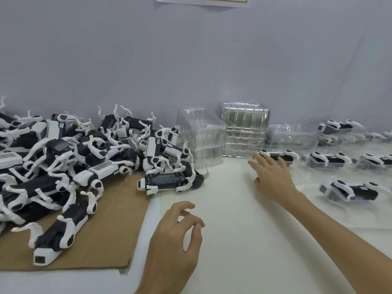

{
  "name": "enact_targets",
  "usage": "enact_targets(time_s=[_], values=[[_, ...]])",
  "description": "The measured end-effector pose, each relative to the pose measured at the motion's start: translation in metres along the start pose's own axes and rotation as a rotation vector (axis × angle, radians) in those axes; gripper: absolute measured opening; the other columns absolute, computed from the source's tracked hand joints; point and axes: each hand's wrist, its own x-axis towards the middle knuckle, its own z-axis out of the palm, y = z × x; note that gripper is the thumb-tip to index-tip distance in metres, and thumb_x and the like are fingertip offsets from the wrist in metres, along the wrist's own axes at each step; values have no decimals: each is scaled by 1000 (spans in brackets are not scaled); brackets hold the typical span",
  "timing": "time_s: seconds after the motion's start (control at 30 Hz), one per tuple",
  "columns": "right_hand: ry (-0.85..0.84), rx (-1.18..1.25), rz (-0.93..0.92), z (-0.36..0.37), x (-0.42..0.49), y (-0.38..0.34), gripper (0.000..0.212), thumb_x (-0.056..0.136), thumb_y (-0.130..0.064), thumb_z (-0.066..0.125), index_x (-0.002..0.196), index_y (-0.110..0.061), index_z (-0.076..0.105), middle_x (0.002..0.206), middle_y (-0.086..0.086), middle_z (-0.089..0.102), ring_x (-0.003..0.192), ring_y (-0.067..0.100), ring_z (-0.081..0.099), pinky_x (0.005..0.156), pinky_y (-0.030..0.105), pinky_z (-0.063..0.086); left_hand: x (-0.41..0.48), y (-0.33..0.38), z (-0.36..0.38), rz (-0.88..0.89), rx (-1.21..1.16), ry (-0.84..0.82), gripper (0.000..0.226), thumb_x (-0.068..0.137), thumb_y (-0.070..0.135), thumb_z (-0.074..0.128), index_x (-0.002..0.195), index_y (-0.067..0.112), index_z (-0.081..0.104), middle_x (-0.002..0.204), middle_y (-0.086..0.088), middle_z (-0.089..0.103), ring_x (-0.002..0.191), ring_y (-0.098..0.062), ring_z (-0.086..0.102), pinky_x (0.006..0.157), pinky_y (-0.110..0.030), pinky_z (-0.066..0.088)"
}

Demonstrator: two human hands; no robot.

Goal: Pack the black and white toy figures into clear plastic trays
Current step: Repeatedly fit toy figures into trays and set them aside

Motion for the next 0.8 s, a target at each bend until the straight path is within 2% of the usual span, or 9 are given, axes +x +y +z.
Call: enact_targets(time_s=[0.33, 0.6, 0.7, 0.8], values=[[-60, -127, 112, -2, -5, 25, 63, 97, -32, 46, 155, -24, 22, 166, -1, 9, 150, 22, 19, 119, 54, 14, -1, -2, -5, -33, 3, -28, 28, 89, 39, 43, 81, 29, 68, 115, 20, 52, 98, -3, 57, 73, -15, 43], [-89, -59, 113, -3, -11, 28, 61, 95, -31, 49, 151, -20, 28, 166, 1, 4, 151, 30, 12, 112, 43, 31, -2, 0, -1, -16, 21, -62, 30, 89, 40, 42, 79, 29, 68, 114, 21, 52, 95, -2, 57, 71, -13, 42], [-98, -6, 124, -5, -10, 23, 65, 94, -31, 50, 153, -20, 24, 166, 3, 5, 151, 31, 11, 112, 44, 29, -1, 2, 0, -12, 18, -66, 31, 88, 39, 41, 78, 28, 68, 114, 19, 52, 93, -2, 58, 69, -14, 43], [-97, -9, 124, -5, -10, 19, 67, 95, -33, 49, 154, -20, 20, 166, 4, 4, 152, 29, 6, 118, 48, 18, -1, 1, -2, -17, 18, -56, 31, 88, 40, 41, 78, 28, 69, 113, 20, 52, 92, -3, 58, 70, -12, 43]])
